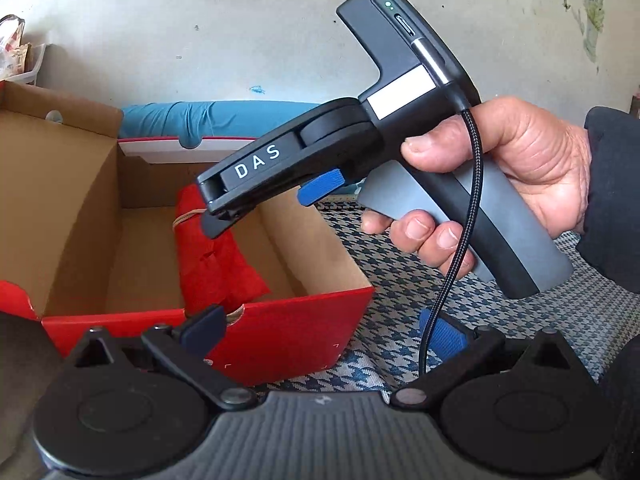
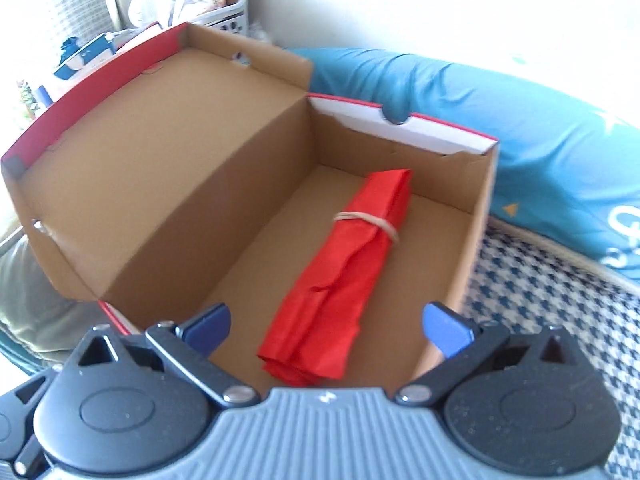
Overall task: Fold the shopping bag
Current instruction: 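Lift the open right tool up and away from the shoebox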
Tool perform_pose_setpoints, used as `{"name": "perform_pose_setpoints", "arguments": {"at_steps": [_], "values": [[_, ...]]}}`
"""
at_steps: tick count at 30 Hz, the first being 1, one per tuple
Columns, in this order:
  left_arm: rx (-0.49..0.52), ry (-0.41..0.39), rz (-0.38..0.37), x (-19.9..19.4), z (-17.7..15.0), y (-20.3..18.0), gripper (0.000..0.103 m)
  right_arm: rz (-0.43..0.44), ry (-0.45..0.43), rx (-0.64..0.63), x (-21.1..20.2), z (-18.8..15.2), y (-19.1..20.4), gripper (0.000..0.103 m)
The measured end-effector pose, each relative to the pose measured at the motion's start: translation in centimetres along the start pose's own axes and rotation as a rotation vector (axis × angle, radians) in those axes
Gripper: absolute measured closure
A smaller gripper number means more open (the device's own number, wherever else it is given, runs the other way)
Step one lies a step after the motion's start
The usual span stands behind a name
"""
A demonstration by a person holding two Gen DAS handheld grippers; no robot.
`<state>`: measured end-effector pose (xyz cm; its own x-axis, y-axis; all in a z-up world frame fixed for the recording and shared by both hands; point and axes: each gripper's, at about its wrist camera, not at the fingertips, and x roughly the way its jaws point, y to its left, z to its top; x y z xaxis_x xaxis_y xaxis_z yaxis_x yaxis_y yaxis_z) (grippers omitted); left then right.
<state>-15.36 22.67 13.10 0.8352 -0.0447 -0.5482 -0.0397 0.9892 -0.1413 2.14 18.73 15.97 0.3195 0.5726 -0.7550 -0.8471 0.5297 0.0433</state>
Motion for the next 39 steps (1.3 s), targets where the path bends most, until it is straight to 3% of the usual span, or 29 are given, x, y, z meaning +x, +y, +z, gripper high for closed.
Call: {"name": "perform_pose_setpoints", "arguments": {"at_steps": [5,12,17,20,24,32,36,39], "values": [[0.056,-0.022,-0.053,-0.8,0.6,-1.2,0.0,-0.078,-0.057,0.021,-1.3,-0.2,-1.9,0.0],[0.137,-0.06,-0.154,-2.3,0.8,-2.4,0.0,-0.179,-0.138,-0.059,-1.7,-2.4,-3.5,0.0],[0.16,-0.054,-0.144,-1.9,0.9,-3.1,0.0,-0.193,-0.218,-0.062,-1.6,-4.3,-3.9,0.0],[0.128,-0.076,-0.109,-2.3,1.1,-2.7,0.0,-0.205,-0.257,-0.047,-1.9,-5.0,-3.7,0.0],[0.031,-0.108,-0.062,-2.8,1.5,-1.3,0.0,-0.209,-0.218,-0.098,-2.0,-4.9,-3.5,0.0],[-0.184,-0.133,0.192,-2.1,2.3,1.0,0.0,-0.176,-0.151,0.044,-2.0,-6.9,-3.8,0.0],[-0.197,-0.146,0.281,-1.9,2.4,0.9,0.0,-0.184,-0.147,0.104,-3.0,-7.5,-3.6,0.0],[-0.177,-0.115,0.316,-1.5,2.4,0.8,0.0,-0.204,-0.149,0.074,-3.6,-7.7,-2.9,0.0]]}}
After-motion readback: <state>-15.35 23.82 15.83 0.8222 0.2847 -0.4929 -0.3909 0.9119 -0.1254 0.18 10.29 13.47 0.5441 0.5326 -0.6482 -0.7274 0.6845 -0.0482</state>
